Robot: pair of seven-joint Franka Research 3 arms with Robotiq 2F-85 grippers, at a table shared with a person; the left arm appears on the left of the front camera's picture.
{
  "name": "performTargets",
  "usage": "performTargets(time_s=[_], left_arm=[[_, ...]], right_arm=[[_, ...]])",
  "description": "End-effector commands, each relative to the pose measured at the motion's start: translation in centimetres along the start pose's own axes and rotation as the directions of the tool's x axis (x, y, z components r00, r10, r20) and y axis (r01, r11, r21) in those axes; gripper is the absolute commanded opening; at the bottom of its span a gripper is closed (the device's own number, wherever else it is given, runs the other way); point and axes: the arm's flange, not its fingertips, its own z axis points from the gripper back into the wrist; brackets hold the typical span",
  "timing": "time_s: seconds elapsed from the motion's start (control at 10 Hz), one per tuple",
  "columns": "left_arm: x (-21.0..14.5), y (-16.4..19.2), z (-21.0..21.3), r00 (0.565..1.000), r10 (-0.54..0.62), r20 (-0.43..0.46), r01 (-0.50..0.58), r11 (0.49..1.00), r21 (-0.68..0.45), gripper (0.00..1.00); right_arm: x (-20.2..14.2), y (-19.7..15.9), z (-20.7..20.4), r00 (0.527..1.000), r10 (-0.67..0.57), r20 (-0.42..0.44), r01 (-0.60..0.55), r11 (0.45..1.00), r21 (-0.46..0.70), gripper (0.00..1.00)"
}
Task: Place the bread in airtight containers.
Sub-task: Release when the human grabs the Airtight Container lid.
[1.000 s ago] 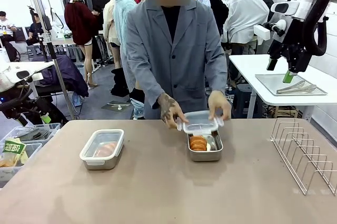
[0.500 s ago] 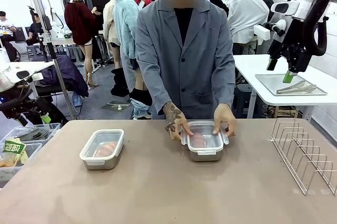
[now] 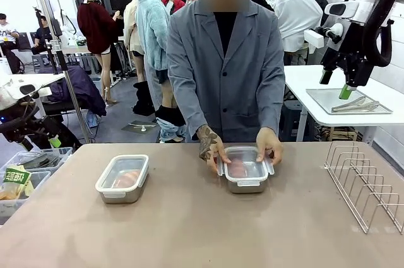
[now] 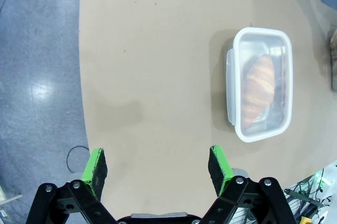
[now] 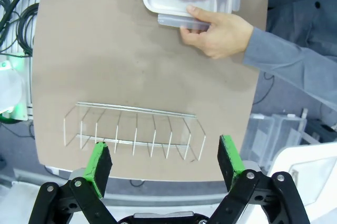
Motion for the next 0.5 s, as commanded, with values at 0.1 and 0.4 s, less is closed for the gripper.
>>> performTargets(time_s=[0.1, 0.4], left_arm=[[-0.09, 0.04, 0.11, 1.0, 0.006, -0.006, -0.006, 1.0, 0.023, 1.0], [-0.09, 0.04, 0.11, 1.0, 0.006, -0.006, -0.006, 1.0, 0.023, 1.0]], right_arm=[[0.08, -0.27, 0.33, 1.0, 0.003, 0.01, -0.003, 1.0, 0.015, 1.0], [0.08, -0.27, 0.33, 1.0, 0.003, 0.01, -0.003, 1.0, 0.015, 1.0]])
